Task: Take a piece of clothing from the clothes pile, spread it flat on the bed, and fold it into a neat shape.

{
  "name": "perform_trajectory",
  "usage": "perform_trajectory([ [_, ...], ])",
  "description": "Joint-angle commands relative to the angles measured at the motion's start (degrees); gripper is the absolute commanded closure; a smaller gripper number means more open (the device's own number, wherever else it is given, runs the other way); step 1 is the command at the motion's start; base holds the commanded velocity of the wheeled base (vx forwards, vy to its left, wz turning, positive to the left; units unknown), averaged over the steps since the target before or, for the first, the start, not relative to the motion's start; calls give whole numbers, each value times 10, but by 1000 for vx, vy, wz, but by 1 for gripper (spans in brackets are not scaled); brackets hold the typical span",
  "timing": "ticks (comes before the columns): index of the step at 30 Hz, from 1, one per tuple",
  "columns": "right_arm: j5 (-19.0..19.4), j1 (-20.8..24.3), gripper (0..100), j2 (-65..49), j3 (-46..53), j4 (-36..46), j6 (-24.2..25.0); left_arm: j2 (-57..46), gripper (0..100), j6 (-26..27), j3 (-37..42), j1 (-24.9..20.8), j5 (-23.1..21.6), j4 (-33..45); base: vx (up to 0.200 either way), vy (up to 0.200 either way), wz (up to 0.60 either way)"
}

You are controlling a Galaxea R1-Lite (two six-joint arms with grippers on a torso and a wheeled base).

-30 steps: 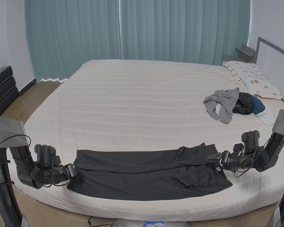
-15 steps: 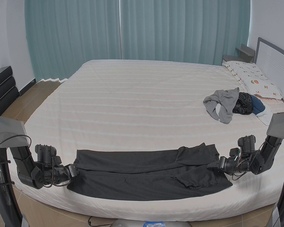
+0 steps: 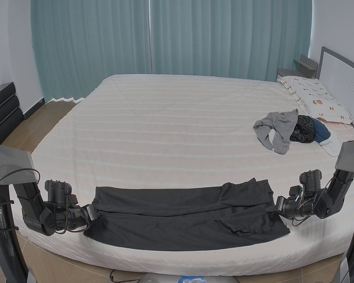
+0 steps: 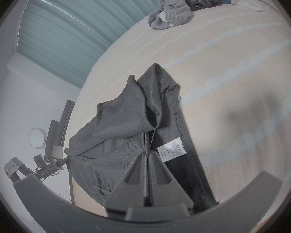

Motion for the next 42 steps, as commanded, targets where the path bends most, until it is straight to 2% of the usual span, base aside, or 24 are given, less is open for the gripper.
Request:
perform_trajectory([
  [1,-1,-7,100,-5,0,1,0,1,100,-4,-3,-2,0,0,0,0,0],
  [7,-2,-6,100,-1,0,5,-5,1,100,-4,1,-2,0,1,0,0,0],
  [8,-2,-6,0,-1,0,5,-5,1,0,-4,1,-2,0,1,0,0,0],
  [19,2,-7,0,-28,5,1,2,-48,0,-9,7,20,0,4,0,0,0],
  [21,3,-8,0,-37,5,1,6,-55,0,-25,3,25,0,5,0,0,0],
  [24,3,-11,0,-52,1,0,37,-59,0,-79,-15,23,-1,6,0,0,0],
  [26,2,-11,0,-56,-3,0,53,-54,0,-95,-28,20,0,5,0,0,0],
  [34,-2,-6,0,-49,-8,1,59,-5,0,-102,-56,13,5,6,0,0,0],
  [35,-3,-4,0,-48,-10,3,59,-1,100,-102,-58,9,5,7,0,0,0],
  [38,-5,-3,0,-47,-15,7,59,11,100,-102,-64,0,8,7,0,0,0],
  [41,-20,-2,0,-38,-20,8,60,21,100,-103,-82,-1,30,9,0,0,0],
  [42,-37,6,0,-29,-29,7,70,24,100,-108,-91,-1,50,9,0,0,0],
])
